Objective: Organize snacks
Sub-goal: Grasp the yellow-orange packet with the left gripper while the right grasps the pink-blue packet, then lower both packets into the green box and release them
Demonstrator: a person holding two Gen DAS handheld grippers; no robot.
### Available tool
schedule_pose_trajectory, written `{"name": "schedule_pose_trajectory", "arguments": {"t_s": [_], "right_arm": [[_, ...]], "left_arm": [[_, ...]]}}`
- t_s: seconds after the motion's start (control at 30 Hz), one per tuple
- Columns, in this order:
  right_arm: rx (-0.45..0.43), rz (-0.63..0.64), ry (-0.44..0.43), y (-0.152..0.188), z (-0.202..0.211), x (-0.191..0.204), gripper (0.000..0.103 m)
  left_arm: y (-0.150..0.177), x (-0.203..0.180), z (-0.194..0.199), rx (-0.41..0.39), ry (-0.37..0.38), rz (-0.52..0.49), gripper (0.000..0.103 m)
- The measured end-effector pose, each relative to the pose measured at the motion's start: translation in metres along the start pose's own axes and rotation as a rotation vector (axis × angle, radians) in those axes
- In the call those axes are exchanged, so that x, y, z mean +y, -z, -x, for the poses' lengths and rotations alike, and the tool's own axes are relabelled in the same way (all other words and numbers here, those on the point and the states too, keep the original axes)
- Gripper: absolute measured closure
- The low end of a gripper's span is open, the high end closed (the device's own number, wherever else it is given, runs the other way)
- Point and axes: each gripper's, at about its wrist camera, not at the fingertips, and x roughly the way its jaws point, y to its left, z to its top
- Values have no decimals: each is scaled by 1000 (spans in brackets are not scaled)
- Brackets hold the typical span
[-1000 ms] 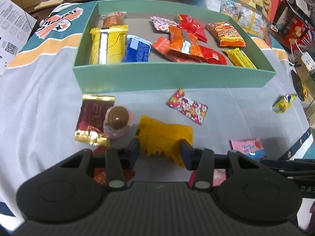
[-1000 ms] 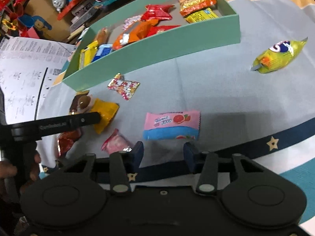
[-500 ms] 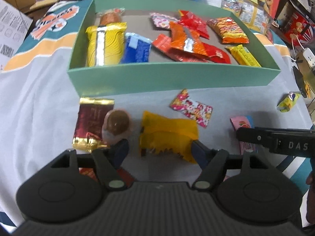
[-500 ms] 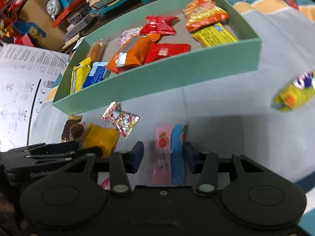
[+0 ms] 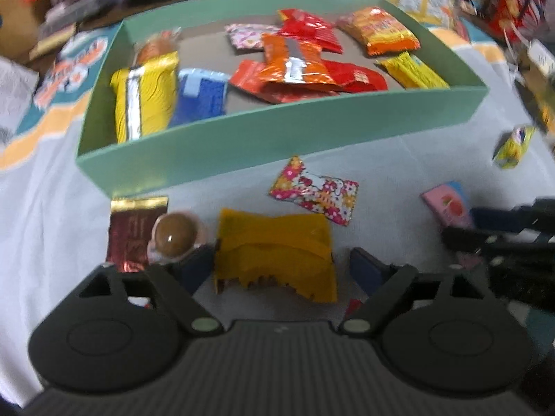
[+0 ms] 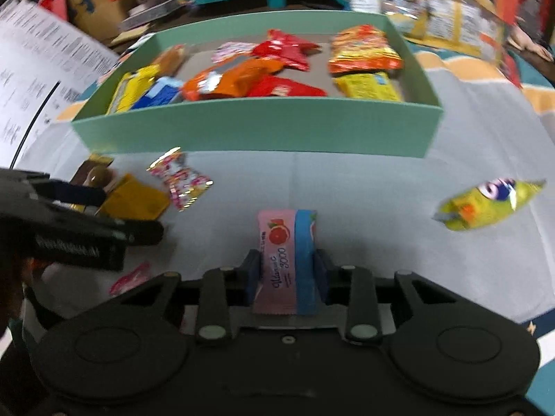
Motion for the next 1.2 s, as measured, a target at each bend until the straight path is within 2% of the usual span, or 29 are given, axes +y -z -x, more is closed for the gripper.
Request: {"name": "schedule_pose_trajectory", "arguments": {"t_s": [0.03, 0.07, 0.2, 0.3, 0.73, 1.0, 1.2], "right_arm": [[-4, -14, -4, 0, 0, -2, 71], [-6, -26, -7, 1, 1, -4, 71], [-11, -88, -34, 0, 6, -15, 71], [-20, -95, -36, 3, 12, -19, 71], [-87, -139, -78, -14, 47, -21, 71], [-162, -186, -100, -60, 66, -35, 71], [-172, -246, -112, -99, 57, -51, 71]], "left_arm": [[0, -6, 1, -16, -12, -32, 39], [0, -9, 4, -23, 7, -40, 51], [-1, -6, 8, -19, 34, 0, 66], [0, 1, 12, -15, 45, 33, 70], [-9, 10, 66, -130, 109, 71, 72], [-60, 32, 86, -223, 103, 127, 72], [-105, 48, 75, -231, 124, 185, 71]]}}
